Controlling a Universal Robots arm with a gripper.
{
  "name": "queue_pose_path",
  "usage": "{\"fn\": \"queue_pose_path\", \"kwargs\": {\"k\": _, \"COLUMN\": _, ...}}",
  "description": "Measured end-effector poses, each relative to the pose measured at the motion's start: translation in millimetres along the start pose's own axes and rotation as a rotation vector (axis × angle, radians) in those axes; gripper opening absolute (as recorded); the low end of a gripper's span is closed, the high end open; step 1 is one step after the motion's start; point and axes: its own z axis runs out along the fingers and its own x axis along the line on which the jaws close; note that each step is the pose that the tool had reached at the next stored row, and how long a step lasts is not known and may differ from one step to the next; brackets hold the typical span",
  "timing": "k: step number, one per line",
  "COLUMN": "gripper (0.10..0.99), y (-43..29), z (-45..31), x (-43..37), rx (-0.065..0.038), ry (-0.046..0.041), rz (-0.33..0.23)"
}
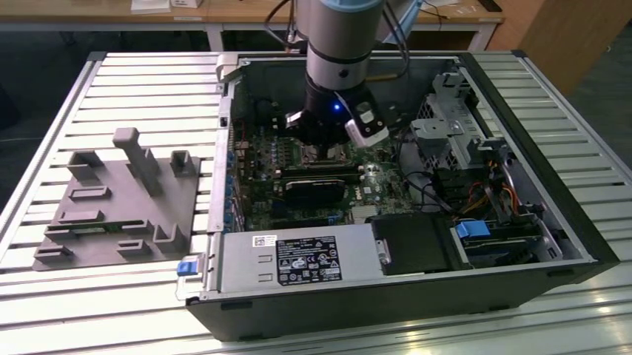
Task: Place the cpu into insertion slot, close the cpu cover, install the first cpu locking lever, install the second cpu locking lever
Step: 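Install the second cpu locking lever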
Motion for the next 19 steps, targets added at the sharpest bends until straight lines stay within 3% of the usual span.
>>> {"fn": "queue_pose_path", "kwargs": {"k": 7, "gripper": 0.106, "y": -0.9, "z": 2.7, "x": 11.7, "rx": -0.001, "ry": -0.0002, "rz": 0.002}}
{"fn": "queue_pose_path", "kwargs": {"k": 13, "gripper": 0.106, "y": -1.9, "z": 10.3, "x": 13.9, "rx": -0.002, "ry": -0.0011, "rz": 0.01}}
{"fn": "queue_pose_path", "kwargs": {"k": 19, "gripper": 0.106, "y": -9.2, "z": 11.3, "x": 14.4, "rx": -0.018, "ry": -0.0011, "rz": 0.012}}
